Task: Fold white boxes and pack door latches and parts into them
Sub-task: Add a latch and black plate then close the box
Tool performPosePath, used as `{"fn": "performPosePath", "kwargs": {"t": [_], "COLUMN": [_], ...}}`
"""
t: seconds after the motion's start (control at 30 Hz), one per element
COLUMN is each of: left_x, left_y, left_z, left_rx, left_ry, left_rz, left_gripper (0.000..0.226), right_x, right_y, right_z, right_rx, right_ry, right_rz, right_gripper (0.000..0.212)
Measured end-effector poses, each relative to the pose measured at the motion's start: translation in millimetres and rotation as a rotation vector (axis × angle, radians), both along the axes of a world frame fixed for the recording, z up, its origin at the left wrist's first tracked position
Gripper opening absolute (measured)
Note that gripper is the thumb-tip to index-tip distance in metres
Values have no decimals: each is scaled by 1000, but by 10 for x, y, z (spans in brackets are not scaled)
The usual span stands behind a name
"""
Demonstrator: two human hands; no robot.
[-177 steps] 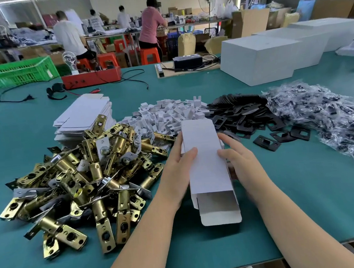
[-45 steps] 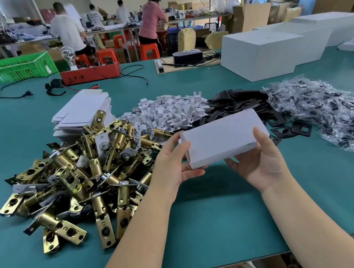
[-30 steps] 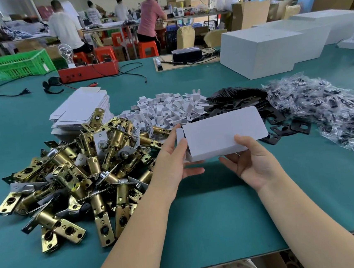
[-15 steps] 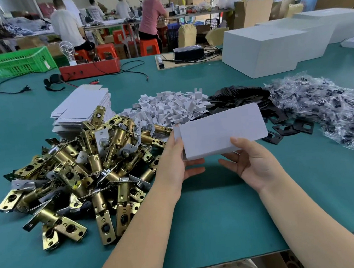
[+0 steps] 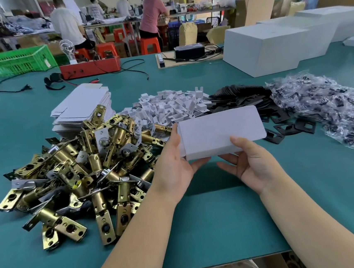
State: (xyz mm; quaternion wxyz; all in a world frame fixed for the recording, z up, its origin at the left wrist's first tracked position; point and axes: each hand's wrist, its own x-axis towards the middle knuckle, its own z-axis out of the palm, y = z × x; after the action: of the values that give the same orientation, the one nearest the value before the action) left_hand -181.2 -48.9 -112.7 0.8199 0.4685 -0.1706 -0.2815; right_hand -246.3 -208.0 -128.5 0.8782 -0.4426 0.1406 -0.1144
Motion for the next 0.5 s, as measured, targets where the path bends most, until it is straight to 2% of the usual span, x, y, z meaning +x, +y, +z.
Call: {"fn": "performPosePath", "kwargs": {"t": [0.1,0.23,0.37,0.5], "left_x": [78,57,95,94], "left_y": [19,-70,-70,-70], "left_z": [15,-12,-122,-102], "left_rx": [-43,155,198,183], "left_ry": [-12,-192,-170,-147], "left_rz": [-23,256,336,282], "left_gripper": [38,31,43,44], "right_x": [4,9,19,28], "right_y": [5,40,108,118], "right_z": [-9,-10,-18,-5], "right_rx": [58,24,-12,-3], "right_ry": [9,-2,24,40], "right_rz": [-2,21,38,16], "right_gripper": [36,36,40,43]}}
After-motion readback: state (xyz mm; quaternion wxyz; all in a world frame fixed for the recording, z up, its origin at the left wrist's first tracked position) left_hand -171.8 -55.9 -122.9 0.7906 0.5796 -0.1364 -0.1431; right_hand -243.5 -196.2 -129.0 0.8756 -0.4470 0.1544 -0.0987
